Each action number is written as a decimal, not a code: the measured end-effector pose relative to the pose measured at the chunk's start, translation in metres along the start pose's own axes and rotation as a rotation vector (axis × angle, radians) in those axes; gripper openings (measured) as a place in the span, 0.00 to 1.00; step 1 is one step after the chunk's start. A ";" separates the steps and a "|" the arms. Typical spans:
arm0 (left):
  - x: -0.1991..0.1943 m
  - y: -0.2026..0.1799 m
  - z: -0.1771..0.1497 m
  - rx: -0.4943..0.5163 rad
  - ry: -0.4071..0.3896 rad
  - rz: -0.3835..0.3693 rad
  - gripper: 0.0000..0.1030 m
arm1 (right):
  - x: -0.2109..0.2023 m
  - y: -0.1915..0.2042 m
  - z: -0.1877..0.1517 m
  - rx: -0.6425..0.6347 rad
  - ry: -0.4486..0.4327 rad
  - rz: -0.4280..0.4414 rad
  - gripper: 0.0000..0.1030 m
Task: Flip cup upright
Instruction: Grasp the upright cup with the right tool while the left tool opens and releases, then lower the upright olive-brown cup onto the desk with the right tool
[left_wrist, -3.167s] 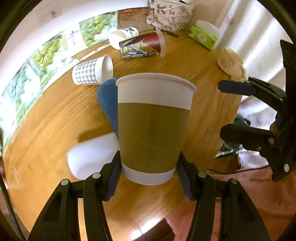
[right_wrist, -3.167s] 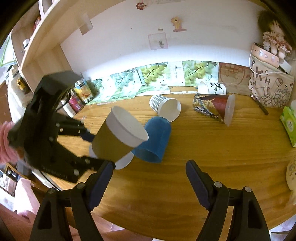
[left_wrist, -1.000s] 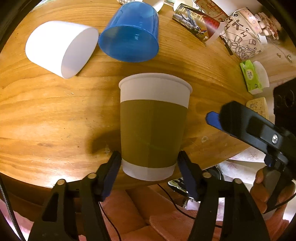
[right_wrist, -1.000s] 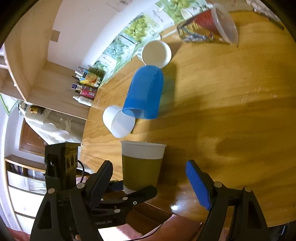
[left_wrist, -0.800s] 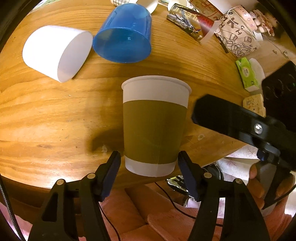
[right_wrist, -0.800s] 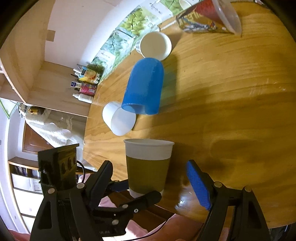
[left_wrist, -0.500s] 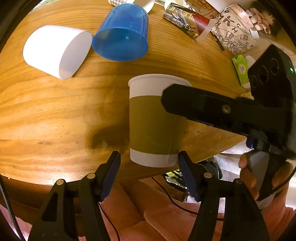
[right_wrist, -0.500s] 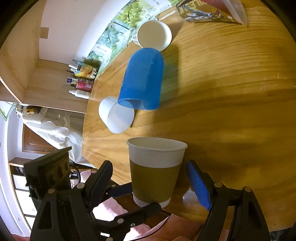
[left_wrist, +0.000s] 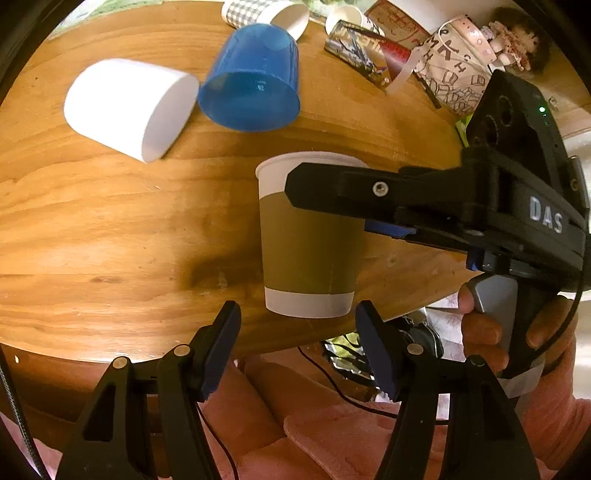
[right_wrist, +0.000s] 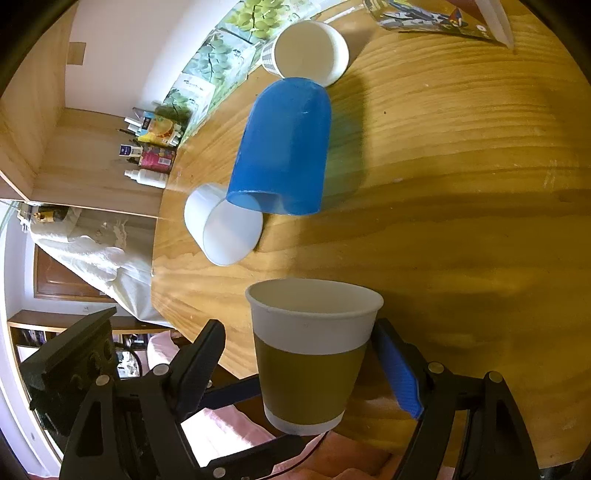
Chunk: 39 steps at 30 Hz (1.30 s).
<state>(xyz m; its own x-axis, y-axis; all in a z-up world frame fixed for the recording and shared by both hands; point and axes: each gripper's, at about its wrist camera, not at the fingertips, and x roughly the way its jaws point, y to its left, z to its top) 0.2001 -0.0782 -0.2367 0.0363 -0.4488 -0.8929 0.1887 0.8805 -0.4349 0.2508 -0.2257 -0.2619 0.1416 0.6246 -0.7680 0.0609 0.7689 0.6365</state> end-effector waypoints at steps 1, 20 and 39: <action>-0.001 0.001 0.000 -0.002 -0.005 0.001 0.67 | 0.001 0.001 0.000 0.000 -0.002 0.000 0.80; -0.033 0.011 -0.030 -0.020 -0.154 0.044 0.67 | 0.001 0.012 -0.009 -0.059 -0.044 -0.014 0.60; -0.055 0.007 -0.052 -0.017 -0.271 0.104 0.67 | -0.030 0.068 -0.068 -0.498 -0.435 -0.270 0.60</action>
<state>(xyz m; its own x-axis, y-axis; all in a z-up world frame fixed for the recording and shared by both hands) 0.1479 -0.0398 -0.1970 0.3159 -0.3786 -0.8700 0.1542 0.9252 -0.3467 0.1838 -0.1827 -0.1999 0.5732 0.3718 -0.7302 -0.2939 0.9251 0.2403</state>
